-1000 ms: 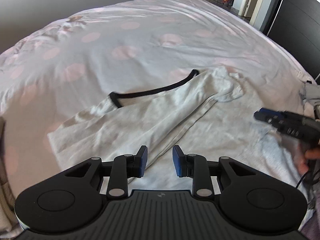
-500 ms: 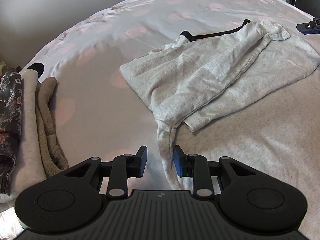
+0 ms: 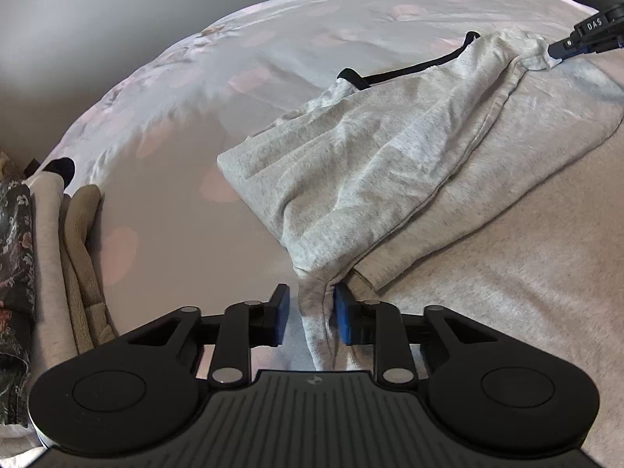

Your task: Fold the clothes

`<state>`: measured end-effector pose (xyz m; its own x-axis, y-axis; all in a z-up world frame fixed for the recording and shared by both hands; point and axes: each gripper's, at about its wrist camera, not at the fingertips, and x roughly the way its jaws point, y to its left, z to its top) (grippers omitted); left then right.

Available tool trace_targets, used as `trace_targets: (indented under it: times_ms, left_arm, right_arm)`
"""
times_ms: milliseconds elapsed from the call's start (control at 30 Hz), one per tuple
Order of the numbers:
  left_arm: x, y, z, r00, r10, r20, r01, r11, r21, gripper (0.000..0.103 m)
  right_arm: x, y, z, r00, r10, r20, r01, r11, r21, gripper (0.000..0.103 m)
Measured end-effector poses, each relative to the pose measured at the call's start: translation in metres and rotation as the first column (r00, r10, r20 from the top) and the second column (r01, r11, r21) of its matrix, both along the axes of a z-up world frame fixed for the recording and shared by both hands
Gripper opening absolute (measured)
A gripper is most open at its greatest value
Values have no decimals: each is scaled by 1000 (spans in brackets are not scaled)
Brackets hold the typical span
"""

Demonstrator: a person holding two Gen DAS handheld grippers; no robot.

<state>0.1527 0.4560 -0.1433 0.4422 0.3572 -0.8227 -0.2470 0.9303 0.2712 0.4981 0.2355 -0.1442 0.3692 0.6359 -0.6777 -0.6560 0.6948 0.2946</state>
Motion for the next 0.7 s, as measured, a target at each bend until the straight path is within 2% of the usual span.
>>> trace_targets:
  times_ms: [133,233,333,433,567,700]
  left_arm:
    - [-3,4,6,1000,-4,19,4,1000,-16,8]
    - [-8,17,11,997,66,50,-62,995,-75,7]
    - [-15,27,13,991,111,69,-103,988,-114,7]
    - [-22,33,13,987,138,80,-126,982,-140,7]
    - [-21,28,8,992,115,57,-108,988,-111,7]
    - [-18,27,-1,995,102,20,-100,991,-90,7]
  right_arm:
    - [-5,-5,21,1000,-9,22,8,999,46,4]
    - [-8,-16,47,999,-21,24,19,995,94,4]
    - [-16,-29,63,1000,-15,10,14,995,97,4]
    - [-29,-45,49,998,-22,-67,25,999,40,4]
    - [-46,-64,13,992,-44,-117,42,999,-19,4]
    - [-49,-70,-15,985,-77,-152,75,997,-24,4]
